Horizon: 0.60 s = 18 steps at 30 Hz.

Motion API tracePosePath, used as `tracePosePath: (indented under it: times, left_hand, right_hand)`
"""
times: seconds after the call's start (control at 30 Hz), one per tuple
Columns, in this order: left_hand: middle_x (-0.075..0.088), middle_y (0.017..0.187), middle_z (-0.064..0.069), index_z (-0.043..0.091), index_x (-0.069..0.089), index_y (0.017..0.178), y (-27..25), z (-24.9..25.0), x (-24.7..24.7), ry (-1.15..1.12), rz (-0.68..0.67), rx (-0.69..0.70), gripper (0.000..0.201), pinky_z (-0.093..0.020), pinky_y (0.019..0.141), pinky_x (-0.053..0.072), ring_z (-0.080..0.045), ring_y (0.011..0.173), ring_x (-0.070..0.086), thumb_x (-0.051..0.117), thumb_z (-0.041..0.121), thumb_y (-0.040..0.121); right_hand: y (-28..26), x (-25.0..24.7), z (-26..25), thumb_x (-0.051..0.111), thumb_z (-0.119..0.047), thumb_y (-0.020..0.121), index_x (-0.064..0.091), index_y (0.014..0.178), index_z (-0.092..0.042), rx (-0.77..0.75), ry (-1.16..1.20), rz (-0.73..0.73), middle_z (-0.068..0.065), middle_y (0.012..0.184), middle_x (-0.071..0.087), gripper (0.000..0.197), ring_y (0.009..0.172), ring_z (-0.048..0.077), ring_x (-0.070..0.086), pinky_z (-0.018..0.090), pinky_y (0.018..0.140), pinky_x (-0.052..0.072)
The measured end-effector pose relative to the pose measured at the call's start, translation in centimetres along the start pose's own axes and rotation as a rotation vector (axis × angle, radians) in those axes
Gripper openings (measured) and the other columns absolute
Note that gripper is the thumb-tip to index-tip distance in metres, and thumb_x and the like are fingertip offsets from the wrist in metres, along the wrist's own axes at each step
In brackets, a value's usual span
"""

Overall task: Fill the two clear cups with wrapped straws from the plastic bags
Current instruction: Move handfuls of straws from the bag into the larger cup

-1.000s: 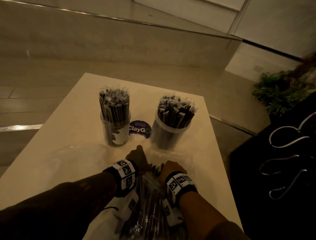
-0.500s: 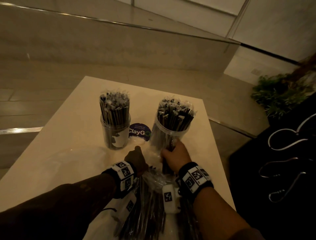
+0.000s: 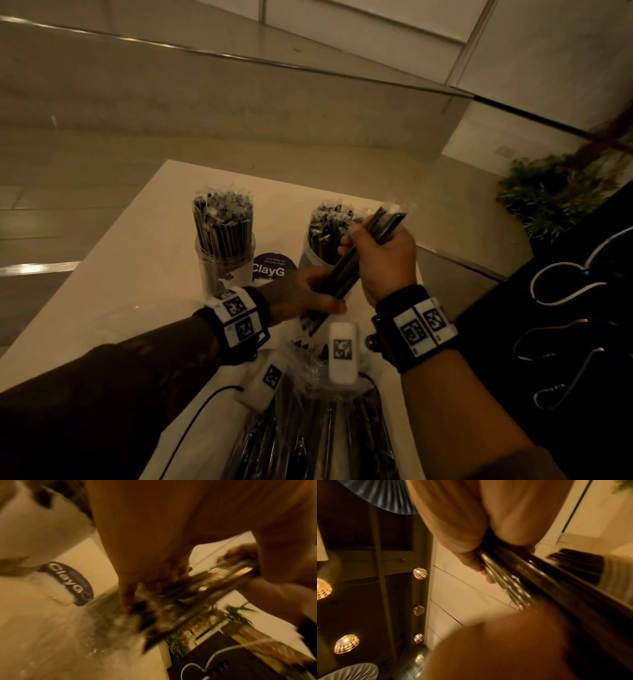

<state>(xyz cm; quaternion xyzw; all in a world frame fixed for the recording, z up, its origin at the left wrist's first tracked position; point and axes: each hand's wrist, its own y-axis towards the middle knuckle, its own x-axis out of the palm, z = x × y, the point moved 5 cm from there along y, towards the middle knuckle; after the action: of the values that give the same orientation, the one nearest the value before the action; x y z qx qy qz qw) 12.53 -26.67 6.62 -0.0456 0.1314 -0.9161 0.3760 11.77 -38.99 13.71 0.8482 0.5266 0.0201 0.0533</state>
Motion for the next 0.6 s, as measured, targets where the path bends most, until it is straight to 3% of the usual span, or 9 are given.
tracePosePath:
  times: [0.07,0.13,0.2,0.23,0.27,0.33,0.4,0.47,0.6]
  left_hand:
    - [0.067,0.098,-0.017,0.011,0.061,0.106,0.3,0.3,1.0,0.213,0.032,0.011,0.037,-0.048,0.081,0.056,-0.029,0.084,0.066,0.076,0.026,0.076]
    - [0.063,0.075,-0.014,0.01,0.057,0.1,0.5,-0.3,1.0,0.196,0.082,-0.02,0.023,-0.037,0.059,0.055,-0.021,0.06,0.06,0.07,0.02,0.083]
    - [0.057,0.068,-0.006,0.013,0.052,0.105,0.5,-0.9,1.0,0.161,0.054,-0.061,0.024,-0.024,0.047,0.047,-0.014,0.052,0.055,0.065,0.01,0.086]
    - [0.057,0.068,-0.004,0.014,0.051,0.106,0.5,-1.1,1.0,0.186,0.037,-0.074,0.026,-0.021,0.047,0.046,-0.012,0.052,0.055,0.065,0.008,0.085]
    - [0.058,0.069,-0.003,0.013,0.051,0.107,0.5,-1.2,1.1,0.22,0.03,-0.073,0.027,-0.02,0.048,0.047,-0.011,0.052,0.056,0.066,0.008,0.084]
    - [0.058,0.068,-0.001,0.011,0.053,0.105,0.6,-0.6,1.5,0.284,0.027,-0.052,0.026,-0.019,0.049,0.047,-0.009,0.052,0.056,0.067,0.008,0.083]
    - [0.057,0.068,-0.001,0.013,0.053,0.092,0.9,0.0,2.0,0.324,0.017,-0.019,0.016,-0.019,0.052,0.047,-0.009,0.053,0.056,0.066,0.007,0.084]
    - [0.057,0.068,-0.002,0.014,0.053,0.084,1.0,0.4,2.3,0.321,0.02,0.005,0.015,-0.023,0.055,0.047,-0.011,0.055,0.056,0.066,0.006,0.084]
    - [0.056,0.066,-0.009,-0.003,0.057,0.094,1.2,0.2,2.4,0.275,0.034,0.018,0.015,-0.029,0.057,0.049,-0.017,0.055,0.055,0.064,0.006,0.084]
  right_hand:
    - [-0.2,0.7,1.8,0.066,-0.002,0.086,0.061,0.085,-0.014,0.069,0.024,-0.045,0.0,0.069,0.068,0.013,0.072,0.023,0.068,0.059,0.08,0.056]
    - [-0.1,0.4,1.5,0.072,-0.012,0.082,0.061,0.102,-0.015,0.045,-0.054,-0.037,0.005,0.091,0.07,0.023,0.087,0.024,0.068,0.052,0.084,0.057]
    - [0.7,-1.3,-0.6,0.072,-0.025,0.085,0.05,0.127,-0.021,-0.07,-0.194,0.045,0.001,0.119,0.062,0.047,0.105,0.015,0.061,0.026,0.085,0.055]
    - [1.0,-2.2,-2.3,0.066,-0.028,0.09,0.043,0.135,-0.022,-0.184,-0.28,0.082,-0.002,0.129,0.056,0.051,0.111,0.011,0.056,0.014,0.084,0.048]
    - [1.1,-2.6,-3.9,0.057,-0.029,0.096,0.04,0.14,-0.02,-0.297,-0.376,0.072,-0.002,0.135,0.052,0.048,0.116,0.01,0.053,0.008,0.085,0.042]
    - [1.1,-2.1,-4.7,0.04,-0.029,0.103,0.049,0.137,-0.013,-0.38,-0.571,-0.103,0.004,0.137,0.054,0.038,0.122,0.014,0.05,0.015,0.094,0.039]
    - [0.4,-1.1,-3.5,0.034,-0.03,0.105,0.061,0.122,-0.007,-0.327,-0.683,-0.282,0.011,0.124,0.062,0.039,0.115,0.021,0.056,0.024,0.092,0.041]
    - [0.1,-1.0,-2.6,0.033,-0.033,0.104,0.065,0.115,-0.004,-0.358,-0.665,-0.28,0.012,0.117,0.065,0.044,0.111,0.023,0.058,0.026,0.091,0.042]
    - [0.7,-1.7,-1.8,0.033,-0.037,0.098,0.064,0.122,-0.007,-0.281,-0.497,-0.224,0.005,0.124,0.064,0.049,0.118,0.015,0.056,0.02,0.098,0.038]
